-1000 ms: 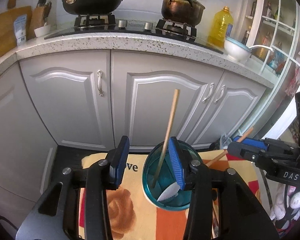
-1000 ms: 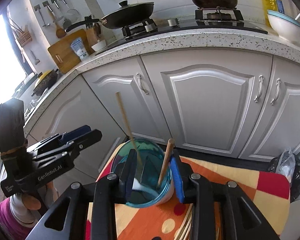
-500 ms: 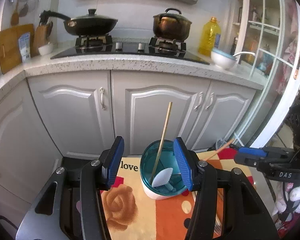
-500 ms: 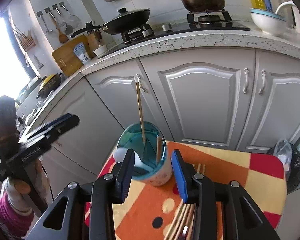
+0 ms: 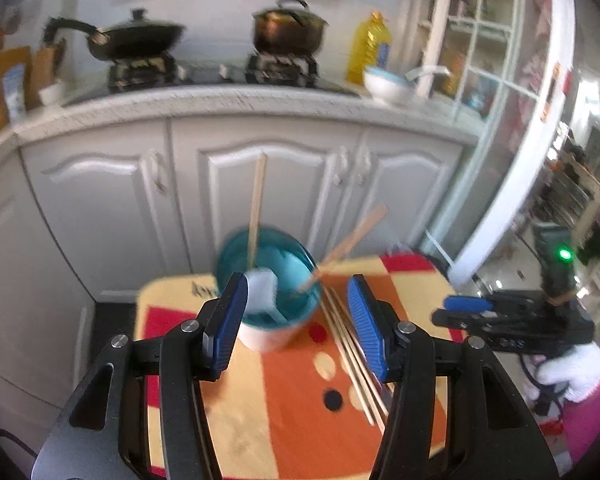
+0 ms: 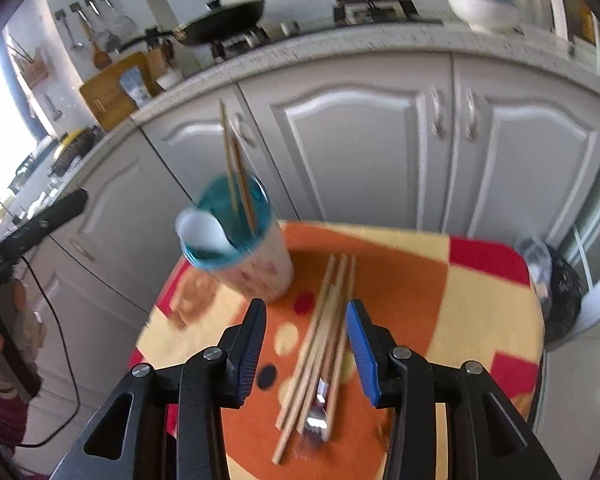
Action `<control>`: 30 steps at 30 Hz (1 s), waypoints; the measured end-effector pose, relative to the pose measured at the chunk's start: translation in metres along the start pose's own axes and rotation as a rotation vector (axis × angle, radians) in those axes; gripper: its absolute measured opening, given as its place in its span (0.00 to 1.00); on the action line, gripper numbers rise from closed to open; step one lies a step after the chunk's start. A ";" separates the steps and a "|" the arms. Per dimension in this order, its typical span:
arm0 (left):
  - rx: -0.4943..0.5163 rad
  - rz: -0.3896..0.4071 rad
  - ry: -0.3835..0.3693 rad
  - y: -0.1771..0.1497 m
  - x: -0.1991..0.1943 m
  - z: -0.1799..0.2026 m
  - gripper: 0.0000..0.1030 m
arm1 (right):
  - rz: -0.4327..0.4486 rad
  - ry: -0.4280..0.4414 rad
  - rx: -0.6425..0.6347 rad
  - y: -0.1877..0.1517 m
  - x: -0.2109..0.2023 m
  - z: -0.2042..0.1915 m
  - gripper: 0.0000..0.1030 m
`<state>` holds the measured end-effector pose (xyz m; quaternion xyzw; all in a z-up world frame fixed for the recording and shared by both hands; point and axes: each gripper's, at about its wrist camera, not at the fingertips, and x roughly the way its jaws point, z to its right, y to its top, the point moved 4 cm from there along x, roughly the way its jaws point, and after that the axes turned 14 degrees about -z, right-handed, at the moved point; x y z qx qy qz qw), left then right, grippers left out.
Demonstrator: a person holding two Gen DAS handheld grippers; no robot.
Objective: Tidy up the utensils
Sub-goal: 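Move both grippers back down to the chopsticks lying on the cloth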
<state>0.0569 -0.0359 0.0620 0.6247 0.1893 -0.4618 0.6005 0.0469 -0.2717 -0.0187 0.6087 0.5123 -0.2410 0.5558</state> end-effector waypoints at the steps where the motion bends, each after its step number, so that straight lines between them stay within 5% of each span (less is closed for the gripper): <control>1: 0.017 -0.032 -0.015 -0.007 0.009 0.006 0.50 | -0.011 -0.002 0.008 -0.004 0.004 0.003 0.39; 15: 0.040 -0.341 -0.081 -0.078 0.137 0.046 0.50 | -0.187 -0.046 0.029 -0.049 0.090 0.027 0.31; 30: 0.007 -0.439 -0.069 -0.096 0.196 0.060 0.50 | -0.216 -0.029 0.099 -0.063 0.103 0.041 0.31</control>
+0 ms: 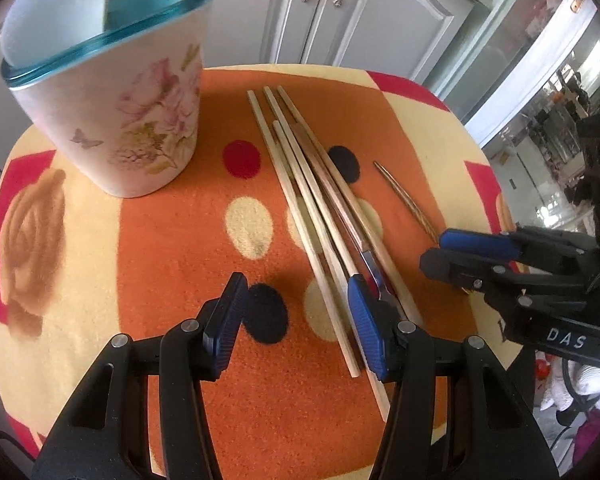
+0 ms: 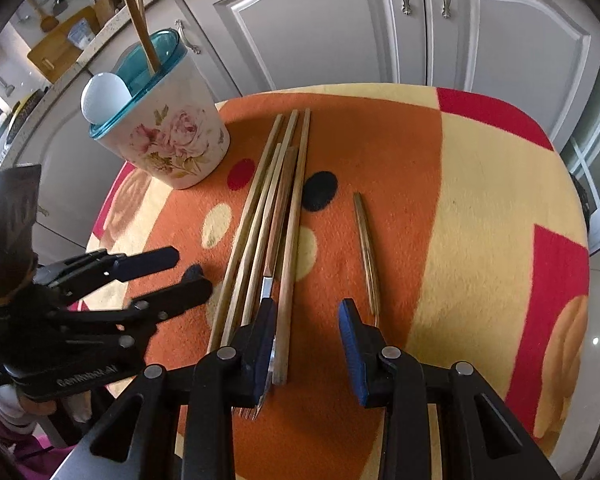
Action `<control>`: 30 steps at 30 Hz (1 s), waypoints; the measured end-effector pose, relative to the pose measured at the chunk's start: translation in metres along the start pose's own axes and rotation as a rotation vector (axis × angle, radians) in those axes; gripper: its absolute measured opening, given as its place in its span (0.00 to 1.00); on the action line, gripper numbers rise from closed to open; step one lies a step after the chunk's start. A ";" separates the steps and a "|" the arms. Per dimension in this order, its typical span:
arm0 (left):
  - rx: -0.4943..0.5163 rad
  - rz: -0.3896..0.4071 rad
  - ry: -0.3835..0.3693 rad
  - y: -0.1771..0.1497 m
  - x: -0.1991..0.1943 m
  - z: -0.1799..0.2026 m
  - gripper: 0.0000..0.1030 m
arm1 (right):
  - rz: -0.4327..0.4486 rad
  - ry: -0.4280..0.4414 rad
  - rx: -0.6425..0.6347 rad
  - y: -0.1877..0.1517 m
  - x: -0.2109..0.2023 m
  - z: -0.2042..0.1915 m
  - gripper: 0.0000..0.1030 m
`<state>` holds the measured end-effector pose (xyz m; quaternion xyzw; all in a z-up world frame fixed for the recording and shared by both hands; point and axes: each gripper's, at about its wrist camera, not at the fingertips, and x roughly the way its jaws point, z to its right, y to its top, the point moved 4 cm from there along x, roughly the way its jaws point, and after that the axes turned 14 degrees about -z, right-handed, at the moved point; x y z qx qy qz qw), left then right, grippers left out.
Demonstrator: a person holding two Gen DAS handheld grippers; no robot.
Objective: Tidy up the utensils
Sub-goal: 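Move both grippers back down to the chopsticks lying on the cloth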
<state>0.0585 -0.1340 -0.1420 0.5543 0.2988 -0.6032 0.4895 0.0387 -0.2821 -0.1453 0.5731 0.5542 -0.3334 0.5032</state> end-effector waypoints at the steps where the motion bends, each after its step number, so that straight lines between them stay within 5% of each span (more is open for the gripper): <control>1: 0.005 0.000 0.008 0.000 0.001 0.001 0.50 | 0.004 0.002 0.004 0.000 -0.001 0.000 0.31; 25: 0.019 -0.025 0.083 0.009 0.016 0.003 0.49 | 0.028 0.047 0.072 -0.004 -0.009 0.015 0.31; 30: 0.011 -0.051 0.126 0.017 0.019 0.002 0.36 | 0.036 0.044 0.099 -0.003 -0.010 0.021 0.31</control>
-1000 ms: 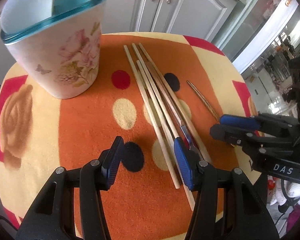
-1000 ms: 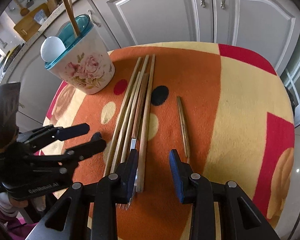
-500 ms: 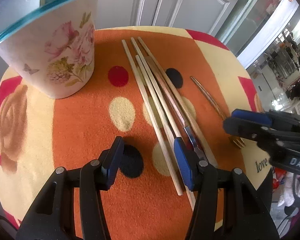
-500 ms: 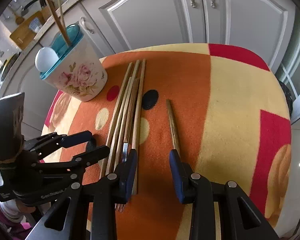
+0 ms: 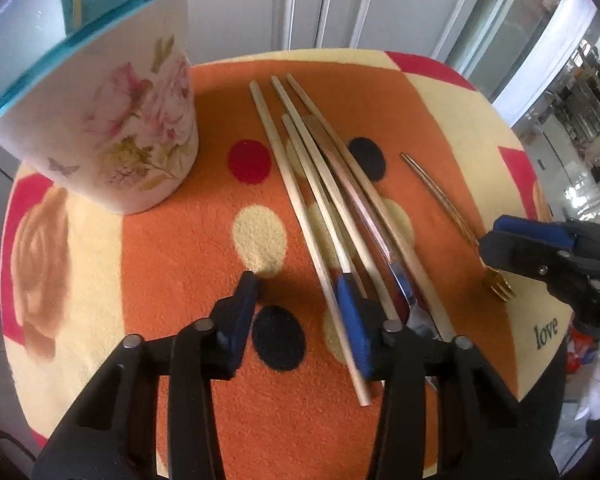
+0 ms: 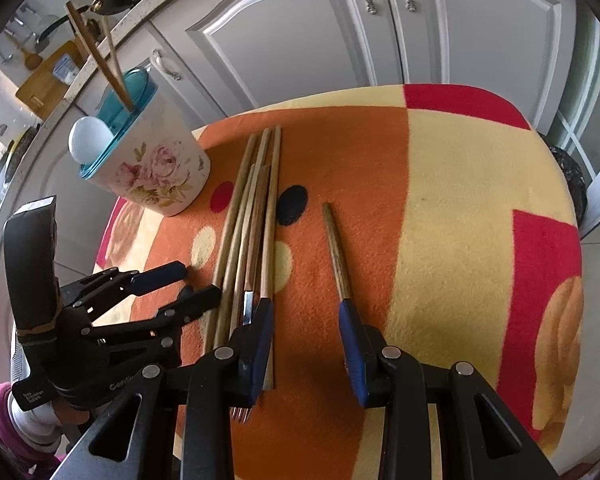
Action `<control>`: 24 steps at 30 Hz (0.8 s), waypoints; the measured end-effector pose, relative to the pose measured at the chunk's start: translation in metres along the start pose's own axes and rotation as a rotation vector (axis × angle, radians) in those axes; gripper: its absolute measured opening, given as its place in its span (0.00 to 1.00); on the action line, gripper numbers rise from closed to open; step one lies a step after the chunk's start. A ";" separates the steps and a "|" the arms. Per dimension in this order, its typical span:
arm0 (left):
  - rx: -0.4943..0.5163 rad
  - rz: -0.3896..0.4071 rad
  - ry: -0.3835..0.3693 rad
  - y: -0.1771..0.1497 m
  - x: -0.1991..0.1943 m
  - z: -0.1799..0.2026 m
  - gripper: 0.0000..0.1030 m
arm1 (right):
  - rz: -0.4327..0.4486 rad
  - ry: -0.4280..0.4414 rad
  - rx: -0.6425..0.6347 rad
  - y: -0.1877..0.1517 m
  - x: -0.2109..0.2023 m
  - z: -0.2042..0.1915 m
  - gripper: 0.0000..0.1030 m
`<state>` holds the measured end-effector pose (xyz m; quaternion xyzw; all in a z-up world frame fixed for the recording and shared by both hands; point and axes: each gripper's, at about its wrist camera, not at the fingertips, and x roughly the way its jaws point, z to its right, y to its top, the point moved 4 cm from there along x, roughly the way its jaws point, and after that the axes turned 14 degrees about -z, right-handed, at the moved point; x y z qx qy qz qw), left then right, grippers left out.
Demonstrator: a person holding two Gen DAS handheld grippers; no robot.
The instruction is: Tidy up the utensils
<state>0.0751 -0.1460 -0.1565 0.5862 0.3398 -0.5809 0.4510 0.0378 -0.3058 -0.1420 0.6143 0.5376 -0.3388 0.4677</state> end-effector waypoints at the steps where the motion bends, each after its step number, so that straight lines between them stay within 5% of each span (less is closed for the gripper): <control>1: 0.007 0.000 -0.004 0.000 0.000 0.000 0.33 | 0.000 0.000 0.004 0.000 0.000 0.000 0.31; 3: 0.023 0.007 -0.011 -0.002 0.000 0.001 0.25 | 0.000 0.007 0.011 0.000 -0.001 0.002 0.31; 5: 0.046 0.011 -0.043 -0.004 -0.001 0.003 0.06 | -0.001 0.011 0.014 -0.001 -0.001 0.002 0.31; 24: 0.143 -0.156 -0.140 -0.086 -0.016 -0.018 0.04 | -0.058 -0.119 -0.086 0.040 0.026 -0.001 0.31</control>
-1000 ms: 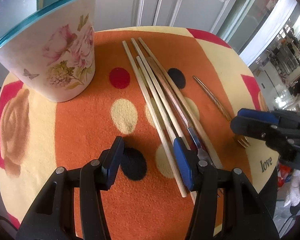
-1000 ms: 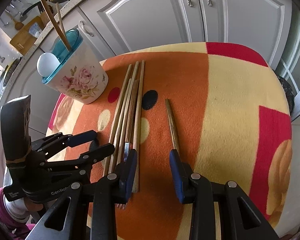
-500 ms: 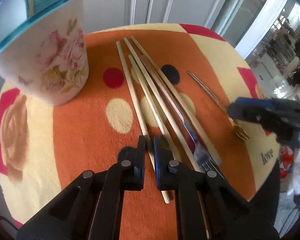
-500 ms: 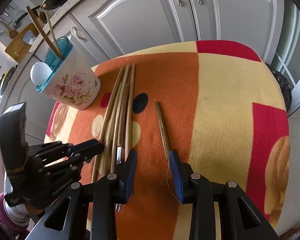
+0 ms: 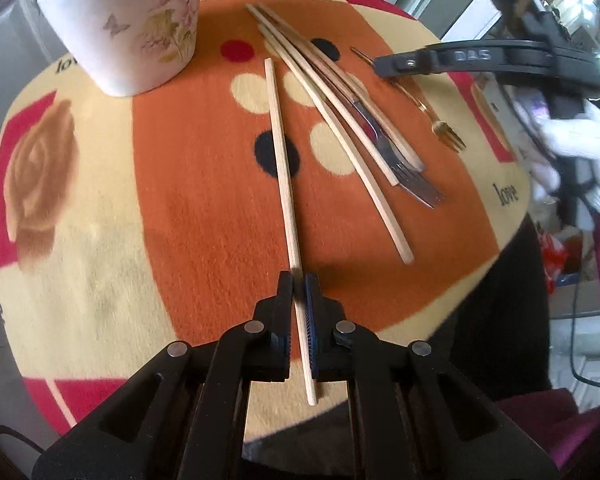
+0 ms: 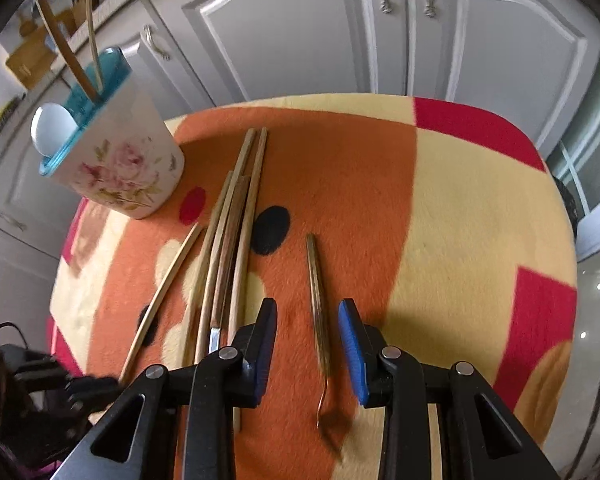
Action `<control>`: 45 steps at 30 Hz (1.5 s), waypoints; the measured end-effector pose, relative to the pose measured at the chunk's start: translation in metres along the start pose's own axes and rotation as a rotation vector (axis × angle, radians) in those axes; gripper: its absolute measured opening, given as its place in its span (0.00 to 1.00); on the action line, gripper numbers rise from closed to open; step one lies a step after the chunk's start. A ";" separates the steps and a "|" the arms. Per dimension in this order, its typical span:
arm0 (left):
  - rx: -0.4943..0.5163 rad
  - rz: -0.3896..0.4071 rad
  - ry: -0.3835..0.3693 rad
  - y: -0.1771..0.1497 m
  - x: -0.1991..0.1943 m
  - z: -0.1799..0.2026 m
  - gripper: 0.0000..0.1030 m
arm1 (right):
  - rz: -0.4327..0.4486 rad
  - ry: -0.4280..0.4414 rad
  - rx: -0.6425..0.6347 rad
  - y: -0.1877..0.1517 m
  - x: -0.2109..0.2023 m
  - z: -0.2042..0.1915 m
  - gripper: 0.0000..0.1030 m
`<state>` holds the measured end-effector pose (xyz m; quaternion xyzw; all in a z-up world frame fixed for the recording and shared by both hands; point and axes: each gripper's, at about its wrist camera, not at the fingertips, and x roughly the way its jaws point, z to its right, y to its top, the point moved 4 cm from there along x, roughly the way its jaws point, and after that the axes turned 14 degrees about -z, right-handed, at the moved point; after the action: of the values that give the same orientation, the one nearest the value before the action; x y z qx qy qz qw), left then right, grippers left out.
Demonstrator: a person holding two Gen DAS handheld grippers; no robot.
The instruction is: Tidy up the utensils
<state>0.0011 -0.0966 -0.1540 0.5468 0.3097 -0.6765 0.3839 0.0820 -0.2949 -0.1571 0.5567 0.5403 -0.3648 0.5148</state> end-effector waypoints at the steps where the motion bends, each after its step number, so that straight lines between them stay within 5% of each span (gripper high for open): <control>1: -0.006 0.014 -0.004 0.003 -0.004 -0.002 0.06 | -0.007 -0.004 -0.006 0.003 0.003 -0.001 0.31; 10: -0.059 0.134 0.095 0.065 -0.020 -0.008 0.22 | -0.024 -0.100 -0.092 0.024 0.016 -0.010 0.07; 24: -0.032 0.104 0.278 0.115 0.002 0.000 0.24 | -0.075 -0.070 -0.131 0.022 0.018 -0.013 0.07; 26: -0.019 0.097 0.220 0.112 0.001 0.000 0.05 | -0.065 -0.071 -0.124 0.021 0.018 -0.014 0.07; 37: -0.050 0.318 0.011 0.064 -0.097 -0.017 0.04 | 0.120 0.122 -0.120 -0.015 -0.075 -0.023 0.06; 45: -0.020 0.425 0.007 0.038 -0.146 -0.010 0.04 | 0.192 0.135 -0.149 -0.049 -0.108 -0.044 0.06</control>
<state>0.0548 -0.0812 -0.0131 0.5984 0.1953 -0.5753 0.5223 0.0117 -0.2819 -0.0527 0.5893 0.5436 -0.2344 0.5498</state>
